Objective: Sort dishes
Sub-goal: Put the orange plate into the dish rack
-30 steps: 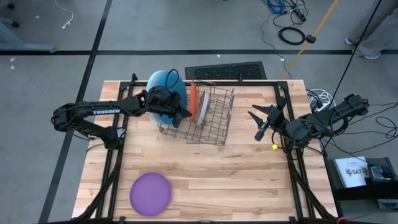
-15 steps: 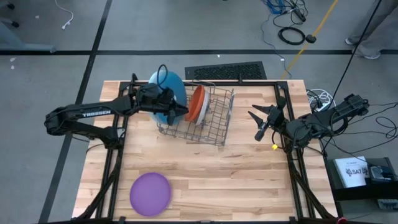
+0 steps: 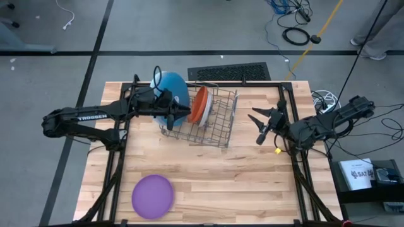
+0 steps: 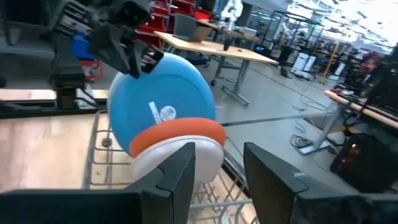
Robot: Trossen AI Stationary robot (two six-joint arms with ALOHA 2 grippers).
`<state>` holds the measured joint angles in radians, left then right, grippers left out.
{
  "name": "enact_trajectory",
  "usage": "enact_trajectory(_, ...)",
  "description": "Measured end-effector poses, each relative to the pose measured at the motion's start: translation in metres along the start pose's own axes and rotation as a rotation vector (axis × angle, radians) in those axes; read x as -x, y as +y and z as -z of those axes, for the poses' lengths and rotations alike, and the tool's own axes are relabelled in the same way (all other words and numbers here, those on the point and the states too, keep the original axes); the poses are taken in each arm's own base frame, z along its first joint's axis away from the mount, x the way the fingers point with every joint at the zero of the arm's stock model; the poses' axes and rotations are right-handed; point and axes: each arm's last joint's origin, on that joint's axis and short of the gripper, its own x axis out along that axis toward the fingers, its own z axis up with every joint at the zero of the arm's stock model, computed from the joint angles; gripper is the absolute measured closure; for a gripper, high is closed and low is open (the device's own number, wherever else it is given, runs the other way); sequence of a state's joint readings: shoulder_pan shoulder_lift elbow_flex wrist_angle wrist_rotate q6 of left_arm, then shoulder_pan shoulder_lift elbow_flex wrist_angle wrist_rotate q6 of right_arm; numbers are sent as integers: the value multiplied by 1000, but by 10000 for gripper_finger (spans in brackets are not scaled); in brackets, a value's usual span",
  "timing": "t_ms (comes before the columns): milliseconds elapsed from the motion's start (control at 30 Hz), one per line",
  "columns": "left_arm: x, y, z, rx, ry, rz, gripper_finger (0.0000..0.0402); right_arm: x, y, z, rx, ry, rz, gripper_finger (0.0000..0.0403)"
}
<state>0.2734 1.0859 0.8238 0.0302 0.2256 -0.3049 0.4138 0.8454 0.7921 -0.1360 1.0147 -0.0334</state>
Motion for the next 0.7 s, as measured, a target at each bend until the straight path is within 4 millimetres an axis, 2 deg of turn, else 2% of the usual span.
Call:
enact_trajectory(233,-3,3,-1,-35,-36,-77,313,-20,5,-7,28,32,70,271)
enact_trajectory(467,-9,-4,-19,-107,-122,-70,313,-34,13,-19,52,47,102,271)
enact_trajectory(700,-36,-7,-32,-186,41,-178,335,-44,19,-23,72,60,114,271)
